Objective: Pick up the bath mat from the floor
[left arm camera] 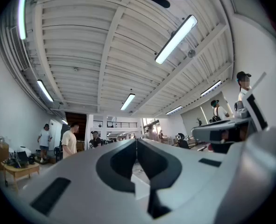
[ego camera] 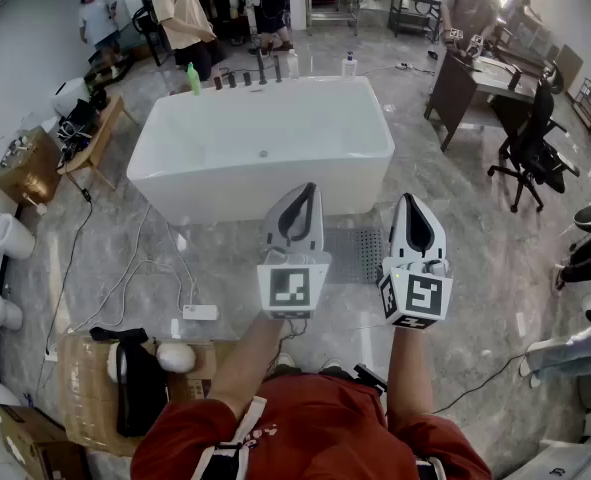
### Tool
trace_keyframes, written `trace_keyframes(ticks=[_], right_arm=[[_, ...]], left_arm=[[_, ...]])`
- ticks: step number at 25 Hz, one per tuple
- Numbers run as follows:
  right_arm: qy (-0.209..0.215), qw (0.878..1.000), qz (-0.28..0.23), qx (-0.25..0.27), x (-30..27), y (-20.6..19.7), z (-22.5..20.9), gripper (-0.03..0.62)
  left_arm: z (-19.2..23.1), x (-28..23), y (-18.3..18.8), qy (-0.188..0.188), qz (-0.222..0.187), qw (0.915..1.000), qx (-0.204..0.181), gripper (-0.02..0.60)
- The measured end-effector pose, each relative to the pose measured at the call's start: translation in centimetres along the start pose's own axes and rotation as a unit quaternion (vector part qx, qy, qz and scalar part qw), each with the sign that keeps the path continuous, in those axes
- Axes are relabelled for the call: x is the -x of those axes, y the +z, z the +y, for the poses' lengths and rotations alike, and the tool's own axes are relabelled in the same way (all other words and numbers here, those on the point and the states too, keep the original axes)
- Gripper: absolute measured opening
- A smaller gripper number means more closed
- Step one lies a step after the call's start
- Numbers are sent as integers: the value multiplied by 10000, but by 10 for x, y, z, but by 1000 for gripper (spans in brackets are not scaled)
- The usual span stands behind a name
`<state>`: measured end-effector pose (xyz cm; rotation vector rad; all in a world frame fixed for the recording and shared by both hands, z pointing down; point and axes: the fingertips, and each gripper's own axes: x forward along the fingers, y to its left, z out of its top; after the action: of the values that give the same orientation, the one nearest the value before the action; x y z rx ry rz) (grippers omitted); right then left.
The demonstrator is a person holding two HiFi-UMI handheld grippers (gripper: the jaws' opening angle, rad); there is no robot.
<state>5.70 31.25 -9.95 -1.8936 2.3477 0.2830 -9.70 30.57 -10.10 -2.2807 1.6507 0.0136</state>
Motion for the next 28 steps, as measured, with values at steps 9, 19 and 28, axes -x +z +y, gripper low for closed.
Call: trace_keyframes(ticks=[9,19,28], right_arm=[[43,10000,-12,-56,6,-3,-17,12],[109,9996,-54,-245,20,-6,-47,12],[130,9991,6,-396,25,-19,-68,12]], left_arm=[[-24,-7,7,7,-29,9999,158,15],[-61,-10,7,11,13,9988,494,15],[-83,-12,2,25,93,9981,616,15]])
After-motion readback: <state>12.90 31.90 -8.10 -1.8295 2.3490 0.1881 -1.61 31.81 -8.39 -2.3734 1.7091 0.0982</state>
